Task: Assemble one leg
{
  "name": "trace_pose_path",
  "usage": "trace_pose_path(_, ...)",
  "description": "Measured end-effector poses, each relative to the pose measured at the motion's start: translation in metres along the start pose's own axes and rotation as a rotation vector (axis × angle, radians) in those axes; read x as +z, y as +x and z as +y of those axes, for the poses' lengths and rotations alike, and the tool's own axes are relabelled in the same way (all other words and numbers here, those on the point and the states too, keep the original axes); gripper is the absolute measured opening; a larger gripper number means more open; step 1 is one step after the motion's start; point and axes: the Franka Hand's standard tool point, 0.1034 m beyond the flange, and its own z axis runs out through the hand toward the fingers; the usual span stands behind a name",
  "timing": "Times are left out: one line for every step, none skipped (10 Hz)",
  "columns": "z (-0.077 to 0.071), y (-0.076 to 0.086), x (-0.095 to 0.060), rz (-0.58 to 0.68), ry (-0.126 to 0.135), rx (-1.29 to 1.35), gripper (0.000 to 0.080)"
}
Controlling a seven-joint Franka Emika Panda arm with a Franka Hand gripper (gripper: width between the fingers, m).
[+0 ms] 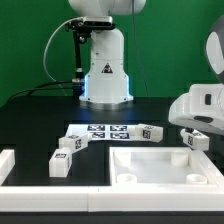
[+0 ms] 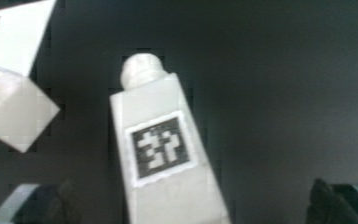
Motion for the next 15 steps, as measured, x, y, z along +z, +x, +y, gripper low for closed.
trace_pose_path(0.001, 0.001, 0.0, 0.001, 0.002, 0.001, 0.0649)
trace_pose_path(0.001, 0.001, 0.0, 0.002, 0.002, 0.001, 0.0649)
trace_pose_path(-0.003, 0.002, 0.005, -0.005, -0.007, -0.058, 0.0649)
trace_pose_path(-0.005, 0.004, 0.013, -0.019, -0.011, -0.124, 0.0649)
trace_pose_path(-0.004, 0.006, 0.018, -0.028, -0.012, -0.15, 0.0649)
trace_pose_path(-0.004, 0.007, 0.017, -0.026, -0.011, -0.143, 0.0649)
trace_pose_path(-0.004, 0.007, 0.017, -0.026, -0.01, -0.142, 0.0649)
trace_pose_path(-0.003, 0.008, 0.018, -0.027, -0.009, -0.141, 0.0649)
trace_pose_path(0.001, 0.006, 0.019, -0.041, -0.011, -0.142, 0.0649)
trace_pose_path(0.01, 0.004, 0.021, -0.078, -0.014, -0.13, 0.0649)
trace_pose_path(0.016, 0.003, 0.025, -0.104, -0.015, -0.121, 0.0649)
trace_pose_path(0.016, 0.005, 0.025, -0.096, -0.011, -0.12, 0.0649)
trace_pose_path(0.017, 0.006, 0.025, -0.095, -0.01, -0.12, 0.053)
trace_pose_path(0.017, 0.006, 0.025, -0.094, -0.009, -0.119, 0.053)
trace_pose_path(0.017, 0.006, 0.024, -0.093, -0.008, -0.119, 0.0348)
